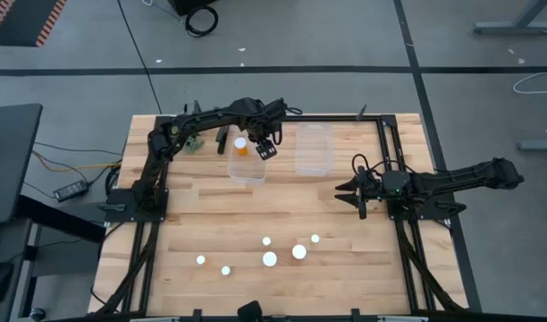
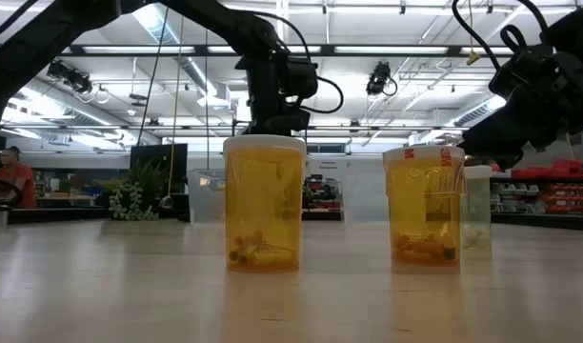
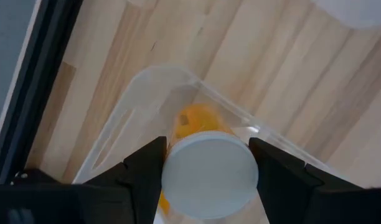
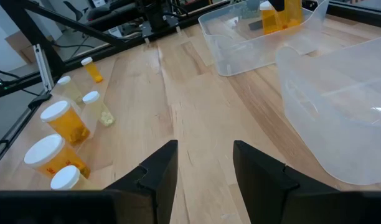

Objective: Pick and place medicine bottles into bin by pill shape (circle, oval)
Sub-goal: Put the big orange pill bottle in the left transparent bin

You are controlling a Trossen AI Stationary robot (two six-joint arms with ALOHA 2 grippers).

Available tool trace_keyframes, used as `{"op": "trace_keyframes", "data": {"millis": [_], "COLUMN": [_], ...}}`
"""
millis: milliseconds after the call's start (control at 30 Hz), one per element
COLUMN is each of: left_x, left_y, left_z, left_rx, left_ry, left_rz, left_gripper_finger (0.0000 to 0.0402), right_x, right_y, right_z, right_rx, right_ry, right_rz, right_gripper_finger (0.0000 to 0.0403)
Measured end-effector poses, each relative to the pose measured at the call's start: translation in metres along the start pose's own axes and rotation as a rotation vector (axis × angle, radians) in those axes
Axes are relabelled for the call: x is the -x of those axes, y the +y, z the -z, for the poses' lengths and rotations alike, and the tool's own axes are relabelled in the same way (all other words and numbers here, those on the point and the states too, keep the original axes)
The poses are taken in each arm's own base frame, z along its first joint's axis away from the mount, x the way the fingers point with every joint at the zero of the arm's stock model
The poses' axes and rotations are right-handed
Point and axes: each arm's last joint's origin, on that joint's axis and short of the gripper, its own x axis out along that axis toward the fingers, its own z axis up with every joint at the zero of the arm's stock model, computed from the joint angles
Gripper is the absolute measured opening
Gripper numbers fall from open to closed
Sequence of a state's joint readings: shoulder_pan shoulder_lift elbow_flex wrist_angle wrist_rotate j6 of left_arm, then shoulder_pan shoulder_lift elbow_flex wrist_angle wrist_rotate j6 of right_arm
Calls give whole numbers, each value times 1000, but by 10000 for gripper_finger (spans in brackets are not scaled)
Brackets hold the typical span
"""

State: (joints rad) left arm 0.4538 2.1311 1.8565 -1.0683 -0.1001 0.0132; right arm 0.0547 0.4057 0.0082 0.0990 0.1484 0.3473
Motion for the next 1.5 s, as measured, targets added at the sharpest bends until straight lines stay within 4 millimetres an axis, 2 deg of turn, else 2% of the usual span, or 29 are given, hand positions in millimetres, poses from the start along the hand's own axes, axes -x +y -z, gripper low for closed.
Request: {"op": "trace_keyframes", "data": {"millis": [500, 867, 1000, 1200, 1367, 1500], "left_x": [-26, -24, -9, 20, 50, 69], "left_y": [0, -1, -3, -15, -30, -52], "left_z": [0, 2, 5, 3, 2, 5], "left_rx": [2, -31, -80, -121, -151, -196], "left_ry": [64, 86, 110, 85, 93, 104], "left_rz": [-19, -32, -120, -123, -116, -67], "left_gripper_finger": [234, 279, 281, 281, 281, 278], "right_x": [0, 0, 0, 0, 0, 0], "right_y": [0, 0, 0, 0, 0, 0], "right_z": [0, 0, 0, 0, 0, 0], "right_rx": [0, 0, 0, 0, 0, 0], "right_ry": [0, 0, 0, 0, 0, 0], "right_rz": [0, 0, 0, 0, 0, 0], "right_gripper_finger": [161, 161, 161, 161, 161, 161]}}
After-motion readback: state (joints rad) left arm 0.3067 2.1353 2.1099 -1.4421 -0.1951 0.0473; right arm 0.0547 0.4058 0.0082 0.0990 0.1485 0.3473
